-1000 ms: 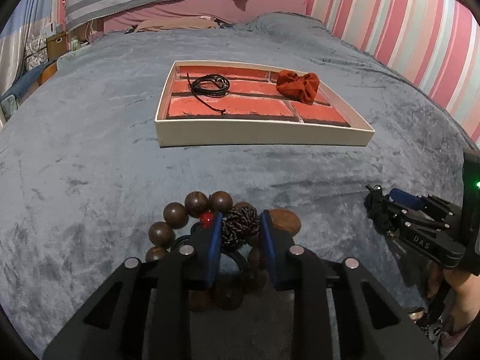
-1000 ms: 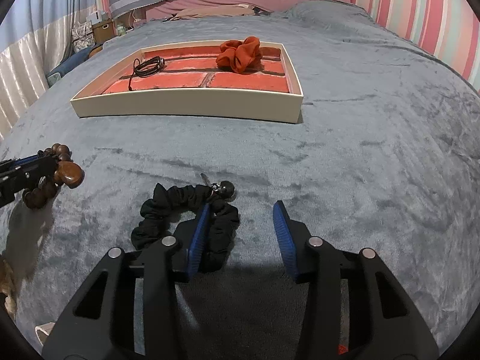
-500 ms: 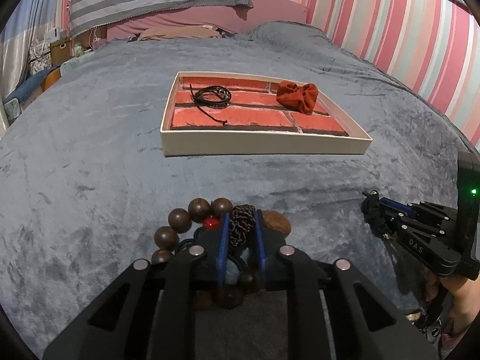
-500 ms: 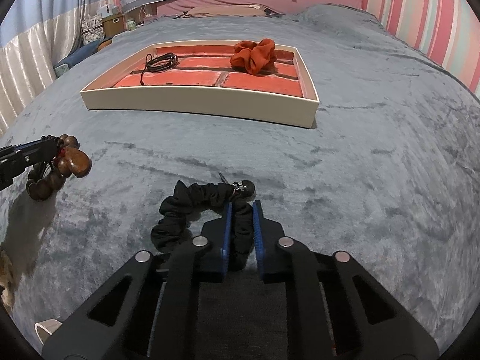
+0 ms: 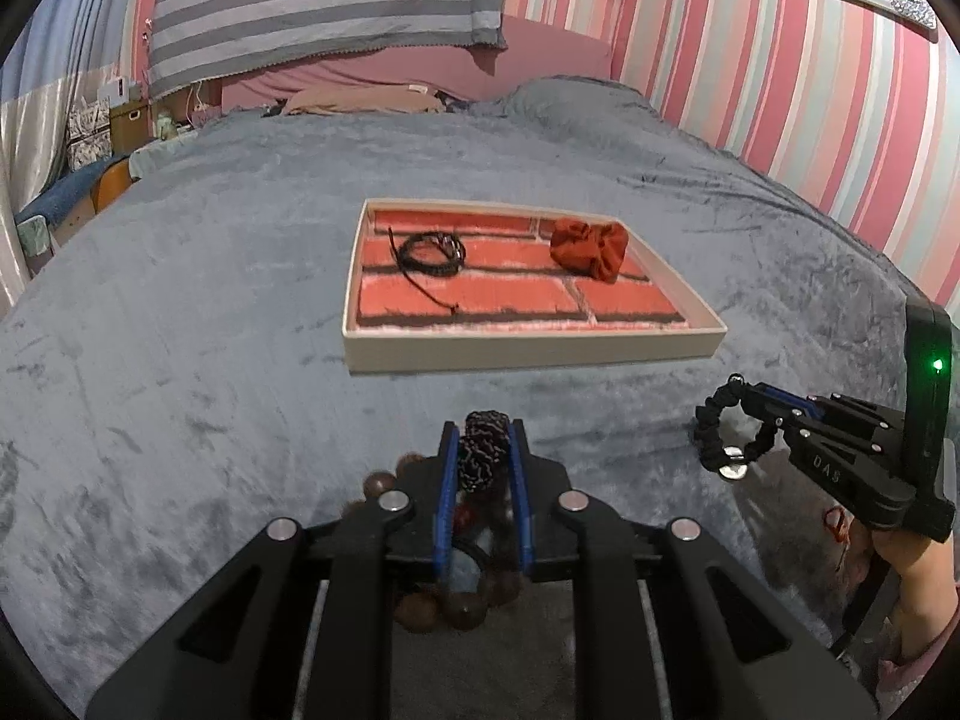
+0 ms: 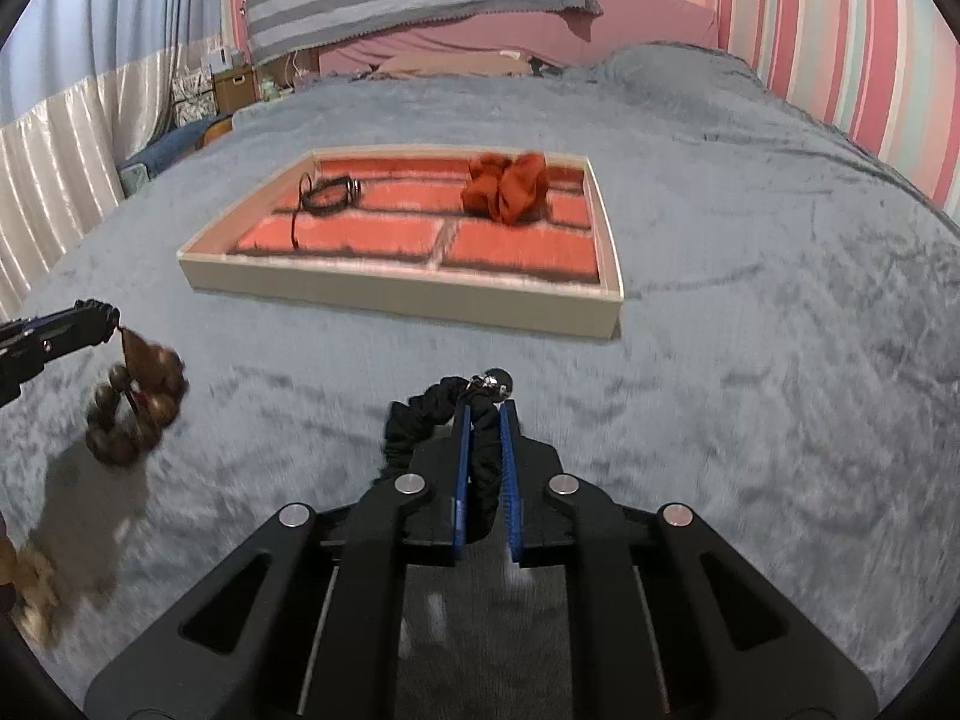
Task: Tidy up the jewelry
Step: 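Carry both items to the tray and open both tools to release them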
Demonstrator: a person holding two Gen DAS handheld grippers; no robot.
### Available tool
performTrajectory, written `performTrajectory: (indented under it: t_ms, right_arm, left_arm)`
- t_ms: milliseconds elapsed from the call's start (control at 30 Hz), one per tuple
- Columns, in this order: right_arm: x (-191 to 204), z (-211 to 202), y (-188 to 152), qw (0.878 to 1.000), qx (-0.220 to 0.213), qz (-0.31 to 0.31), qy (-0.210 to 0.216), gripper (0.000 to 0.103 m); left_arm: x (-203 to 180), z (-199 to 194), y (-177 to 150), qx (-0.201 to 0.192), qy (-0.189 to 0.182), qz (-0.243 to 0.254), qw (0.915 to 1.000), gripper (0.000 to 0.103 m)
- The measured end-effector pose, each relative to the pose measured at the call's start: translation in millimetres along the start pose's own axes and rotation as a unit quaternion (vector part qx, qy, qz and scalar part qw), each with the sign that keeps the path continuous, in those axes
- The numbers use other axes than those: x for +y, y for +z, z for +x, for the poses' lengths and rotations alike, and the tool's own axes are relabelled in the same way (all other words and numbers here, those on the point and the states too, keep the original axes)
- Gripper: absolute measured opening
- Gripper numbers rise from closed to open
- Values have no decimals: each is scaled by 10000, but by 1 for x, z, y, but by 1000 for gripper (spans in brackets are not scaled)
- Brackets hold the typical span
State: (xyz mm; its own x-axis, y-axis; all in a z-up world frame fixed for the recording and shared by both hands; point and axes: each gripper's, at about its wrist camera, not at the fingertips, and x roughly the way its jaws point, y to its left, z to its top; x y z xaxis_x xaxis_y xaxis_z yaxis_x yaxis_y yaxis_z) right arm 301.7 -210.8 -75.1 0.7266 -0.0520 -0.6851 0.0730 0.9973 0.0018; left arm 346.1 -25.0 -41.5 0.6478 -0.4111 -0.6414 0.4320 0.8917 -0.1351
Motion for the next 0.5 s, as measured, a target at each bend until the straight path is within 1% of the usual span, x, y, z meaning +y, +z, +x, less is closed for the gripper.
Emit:
performTrajectory:
  t_ms: [233, 367, 500]
  right_arm:
    - [-6, -2, 42, 9997, -243, 96, 28, 10]
    - [-13, 8, 70, 9993, -309, 185, 11, 10]
    - [-22, 25, 97, 9988, -389, 288, -14, 10]
  left_arm:
    - [7, -8, 33, -199, 182, 102, 9996, 17]
    - [10, 0, 59, -273, 327, 171, 9989, 17]
    - [18, 20, 88, -311, 401, 139, 9986, 17]
